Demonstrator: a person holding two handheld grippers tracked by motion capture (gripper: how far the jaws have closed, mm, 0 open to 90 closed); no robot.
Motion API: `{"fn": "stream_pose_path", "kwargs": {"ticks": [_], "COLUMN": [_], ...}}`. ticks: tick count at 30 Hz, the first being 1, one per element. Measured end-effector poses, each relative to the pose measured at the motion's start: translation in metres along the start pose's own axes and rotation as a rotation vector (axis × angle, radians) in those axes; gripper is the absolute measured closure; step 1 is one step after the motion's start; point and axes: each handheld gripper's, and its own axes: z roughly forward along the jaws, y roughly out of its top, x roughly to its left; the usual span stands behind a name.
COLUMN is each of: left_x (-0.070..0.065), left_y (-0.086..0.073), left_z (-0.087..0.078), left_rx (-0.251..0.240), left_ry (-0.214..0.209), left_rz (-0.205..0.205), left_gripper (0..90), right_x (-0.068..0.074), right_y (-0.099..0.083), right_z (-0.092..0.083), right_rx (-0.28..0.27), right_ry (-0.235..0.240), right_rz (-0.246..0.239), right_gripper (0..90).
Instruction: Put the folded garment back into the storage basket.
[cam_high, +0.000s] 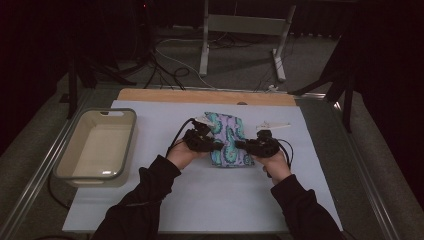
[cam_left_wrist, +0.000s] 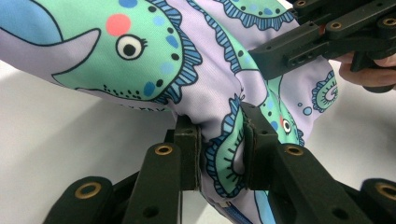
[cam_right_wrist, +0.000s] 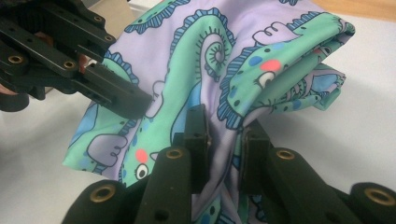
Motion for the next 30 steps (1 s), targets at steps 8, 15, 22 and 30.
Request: {"fn": "stream_pose_path", "kwargs": {"ticks": [8, 15, 22, 30], "left_x": [0.002, 0.003, 0.006, 0.010], "left_y": [0.001, 0.000, -0.002, -0.006], "left_z": [-0.016, -0.031, -0.045, -0.062], "left_rx": [0.006, 0.004, 0.007, 0.001], "left_ry": [0.006, 0.011, 0.015, 0.016], "left_rz": [0.021, 0.038, 0.044, 0.043], "left_gripper": [72.5, 72.5, 72.5, 72.5], "right_x": [0.011, 0.021, 0.030, 0.042], "right_y": [0.009, 0.015, 0.022, 0.029], "right_z": [0.002, 0.006, 0.012, 0.018], "right_rx": [-0.009, -0.014, -0.017, -0.019], "right_ry": [0.005, 0.013, 0.019, 0.035], "right_rz": [-0.024, -0.038, -0.063, -0.076], "right_gripper": [77.6, 77.6, 77.6, 77.5]}}
